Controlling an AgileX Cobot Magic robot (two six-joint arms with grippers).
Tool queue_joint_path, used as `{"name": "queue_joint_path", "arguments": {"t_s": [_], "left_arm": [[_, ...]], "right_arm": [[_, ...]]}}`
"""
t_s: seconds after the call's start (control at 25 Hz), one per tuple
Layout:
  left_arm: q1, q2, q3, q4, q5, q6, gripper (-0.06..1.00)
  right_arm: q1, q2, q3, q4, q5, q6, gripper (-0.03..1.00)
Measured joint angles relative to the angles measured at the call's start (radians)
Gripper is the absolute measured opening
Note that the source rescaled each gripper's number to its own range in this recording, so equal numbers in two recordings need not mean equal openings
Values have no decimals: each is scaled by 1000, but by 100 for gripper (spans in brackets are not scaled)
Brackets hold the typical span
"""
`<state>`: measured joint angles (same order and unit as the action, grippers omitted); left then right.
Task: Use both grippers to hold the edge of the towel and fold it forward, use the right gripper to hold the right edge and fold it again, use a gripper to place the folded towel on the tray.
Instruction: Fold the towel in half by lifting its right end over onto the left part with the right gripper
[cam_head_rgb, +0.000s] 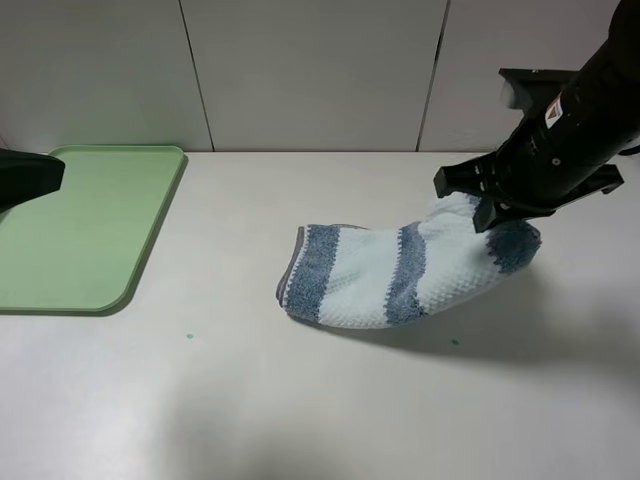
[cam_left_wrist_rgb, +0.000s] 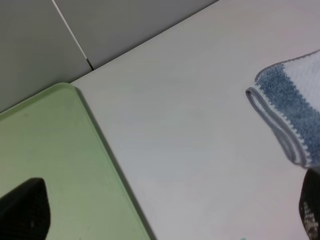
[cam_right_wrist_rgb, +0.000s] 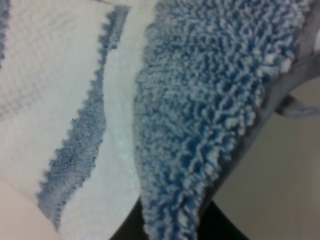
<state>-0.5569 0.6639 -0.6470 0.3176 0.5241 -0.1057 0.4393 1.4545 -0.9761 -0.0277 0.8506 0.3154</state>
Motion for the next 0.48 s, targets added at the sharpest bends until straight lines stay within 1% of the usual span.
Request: {"name": "queue_joint_path", "arguments": {"t_s": [0.08,0.24,0.32,0.48], "left_arm": [[0,0,0,0,0,0,100],[0,0,0,0,0,0,100],[0,0,0,0,0,0,100],[0,0,0,0,0,0,100]], "right_arm": [[0,-1,-41,-24,47,0,5],[0,-1,-117,-39,119,0,5],[0,-1,-140,-42,144,0,5],[0,-1,-152,-42,158,0,5]]}}
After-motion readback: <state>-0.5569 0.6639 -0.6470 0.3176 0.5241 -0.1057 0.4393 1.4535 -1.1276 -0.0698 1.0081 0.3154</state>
